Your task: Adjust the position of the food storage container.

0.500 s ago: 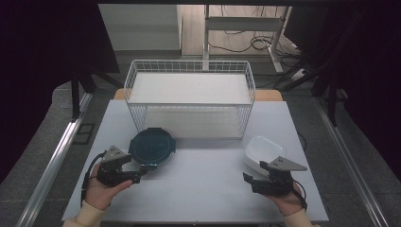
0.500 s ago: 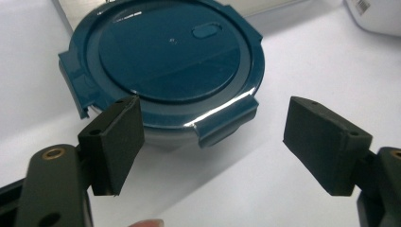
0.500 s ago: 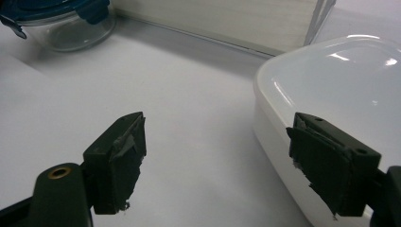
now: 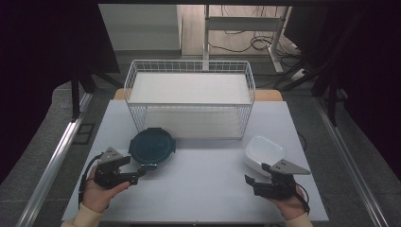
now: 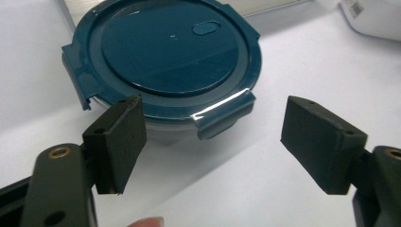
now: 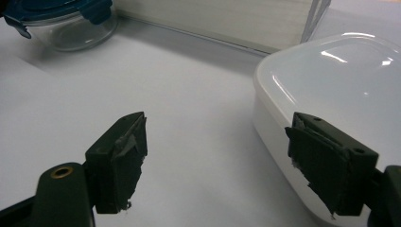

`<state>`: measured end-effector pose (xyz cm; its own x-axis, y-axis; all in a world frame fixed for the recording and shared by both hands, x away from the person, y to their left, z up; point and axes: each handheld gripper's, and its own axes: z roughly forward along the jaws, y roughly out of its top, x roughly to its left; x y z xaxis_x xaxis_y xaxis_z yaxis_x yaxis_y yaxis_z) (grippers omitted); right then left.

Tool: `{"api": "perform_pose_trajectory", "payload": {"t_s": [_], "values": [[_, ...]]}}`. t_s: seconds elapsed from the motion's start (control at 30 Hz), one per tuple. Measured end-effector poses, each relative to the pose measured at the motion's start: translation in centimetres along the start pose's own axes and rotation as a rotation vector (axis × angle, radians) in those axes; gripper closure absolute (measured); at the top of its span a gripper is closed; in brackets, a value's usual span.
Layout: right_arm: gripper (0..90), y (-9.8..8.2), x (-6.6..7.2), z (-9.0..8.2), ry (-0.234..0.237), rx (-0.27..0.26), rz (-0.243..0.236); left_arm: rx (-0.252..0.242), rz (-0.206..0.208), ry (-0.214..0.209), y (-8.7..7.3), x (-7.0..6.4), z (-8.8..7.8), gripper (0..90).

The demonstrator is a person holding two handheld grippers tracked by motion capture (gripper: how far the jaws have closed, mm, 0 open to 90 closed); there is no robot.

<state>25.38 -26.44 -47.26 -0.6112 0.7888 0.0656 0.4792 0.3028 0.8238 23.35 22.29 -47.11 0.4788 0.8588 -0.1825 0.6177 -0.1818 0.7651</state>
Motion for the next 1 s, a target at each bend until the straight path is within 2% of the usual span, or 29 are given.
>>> {"api": "perform_pose_trajectory", "payload": {"t_s": [0.13, 0.27, 0.4, 0.47, 0.53, 0.63, 0.8, 0.87, 0.9, 0.97, 1.0], "values": [[20.4, 0.1, 0.1, 0.0, 0.000, 0.000, -0.013, -0.010, 0.013, -0.012, 0.3, -0.1, -0.2, 26.6], [20.3, 0.1, -0.1, 0.1, 0.006, 0.002, -0.006, -0.010, 0.016, -0.011, 0.7, 0.3, -0.2, 28.5], [20.4, 0.0, -0.3, 0.2, 0.003, 0.011, -0.001, -0.011, 0.016, -0.007, 1.4, 1.1, -0.1, 33.9], [20.3, -0.1, -0.4, 0.1, 0.003, 0.012, 0.001, -0.012, 0.016, -0.011, 1.8, 1.4, -0.2, 40.2], [20.4, -0.1, -0.3, 0.1, 0.000, 0.012, 0.002, -0.014, 0.026, -0.020, 2.3, 1.7, -0.3, 42.1], [20.4, 0.0, -0.2, 0.2, -0.003, 0.013, 0.002, -0.008, 0.044, -0.035, 3.2, 2.0, -0.5, 50.5], [20.4, 0.0, -0.2, 0.1, -0.005, 0.014, 0.002, 0.000, 0.065, -0.026, 4.7, 2.7, -0.7, 55.7], [20.4, 0.0, -0.2, 0.1, -0.006, 0.012, 0.003, 0.007, 0.067, -0.017, 5.2, 3.3, -0.5, 62.4], [20.4, 0.0, -0.2, 0.2, -0.007, 0.014, 0.001, 0.027, 0.059, 0.005, 5.7, 4.0, -0.2, 67.7], [20.4, 0.0, -0.3, 0.2, -0.005, 0.015, 0.000, 0.038, 0.048, 0.019, 5.9, 4.4, 0.1, 79.2], [20.4, 0.0, -0.3, 0.2, -0.005, 0.015, 0.000, 0.049, 0.039, 0.020, 6.1, 4.9, 0.4, 79.2]]}}
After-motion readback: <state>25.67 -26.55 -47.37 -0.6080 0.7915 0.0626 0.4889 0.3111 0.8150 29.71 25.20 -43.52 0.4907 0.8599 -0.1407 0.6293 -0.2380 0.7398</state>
